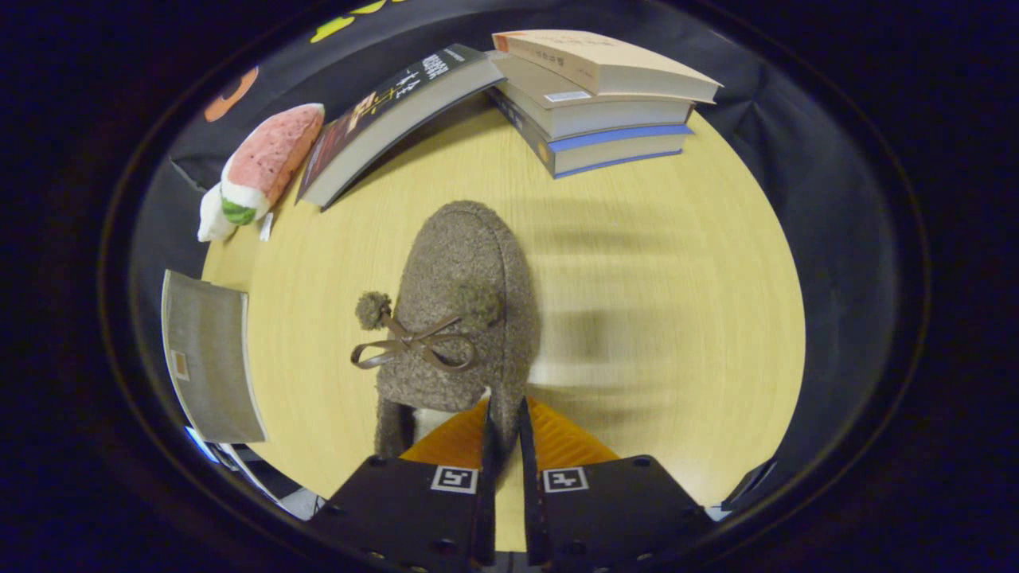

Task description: Open the storage box then place both shoes into the box .Put the left shoe in first, then the right shoe, with the right side of both shoes facing outward in a uniform manner.

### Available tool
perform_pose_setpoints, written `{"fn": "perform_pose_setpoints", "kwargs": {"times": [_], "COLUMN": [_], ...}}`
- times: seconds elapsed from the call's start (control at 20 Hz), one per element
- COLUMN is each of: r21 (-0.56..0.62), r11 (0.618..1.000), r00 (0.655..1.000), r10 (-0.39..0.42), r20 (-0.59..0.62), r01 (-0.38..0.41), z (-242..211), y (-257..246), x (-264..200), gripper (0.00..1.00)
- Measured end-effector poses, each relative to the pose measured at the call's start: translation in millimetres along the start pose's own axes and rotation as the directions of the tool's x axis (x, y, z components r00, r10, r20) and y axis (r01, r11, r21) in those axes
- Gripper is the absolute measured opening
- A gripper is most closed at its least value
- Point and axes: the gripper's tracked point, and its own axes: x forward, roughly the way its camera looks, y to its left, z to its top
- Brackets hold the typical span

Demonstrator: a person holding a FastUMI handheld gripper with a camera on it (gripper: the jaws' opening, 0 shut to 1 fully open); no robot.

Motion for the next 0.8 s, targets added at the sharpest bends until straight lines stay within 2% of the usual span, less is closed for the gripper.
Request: {"fn": "perform_pose_setpoints", "kwargs": {"times": [0.15,0.2,0.35,0.55,0.8], "r21": [0.057,0.082,0.122,0.19,0.129], "r11": [0.998,0.996,0.992,0.973,0.982], "r00": [1.0,0.999,0.999,0.989,0.99], "r10": [0.029,0.041,0.043,0.143,0.137], "r20": [0.003,-0.004,-0.031,-0.046,0.007], "r01": [-0.029,-0.041,-0.039,-0.132,-0.137], "z": [-0.6,-1.4,-8.5,-19.8,-19.5], "y": [1.8,1.8,-2.2,19.4,50.4], "x": [0.3,-0.7,-7.2,-45.1,-103.6], "gripper": [0.14,0.01,0.01,0.0,0.0]}}
